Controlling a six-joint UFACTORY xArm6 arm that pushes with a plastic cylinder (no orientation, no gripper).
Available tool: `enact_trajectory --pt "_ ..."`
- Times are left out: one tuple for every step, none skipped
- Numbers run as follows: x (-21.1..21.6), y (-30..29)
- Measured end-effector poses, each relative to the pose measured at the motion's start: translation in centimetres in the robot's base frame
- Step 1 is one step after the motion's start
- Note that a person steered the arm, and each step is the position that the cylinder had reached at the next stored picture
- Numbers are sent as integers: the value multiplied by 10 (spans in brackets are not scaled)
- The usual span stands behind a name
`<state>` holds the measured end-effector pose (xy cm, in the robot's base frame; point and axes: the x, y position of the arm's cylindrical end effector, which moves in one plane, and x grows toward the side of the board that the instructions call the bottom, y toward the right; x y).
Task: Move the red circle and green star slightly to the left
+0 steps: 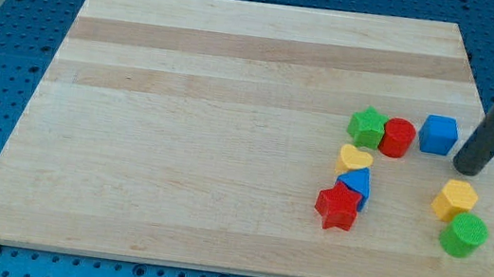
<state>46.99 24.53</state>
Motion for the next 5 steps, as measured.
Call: enact_trajectory --pt "-2 -10" --pt "-10 -27" --pt "-16 -54" --pt "-32 -75" --pt "-68 -80"
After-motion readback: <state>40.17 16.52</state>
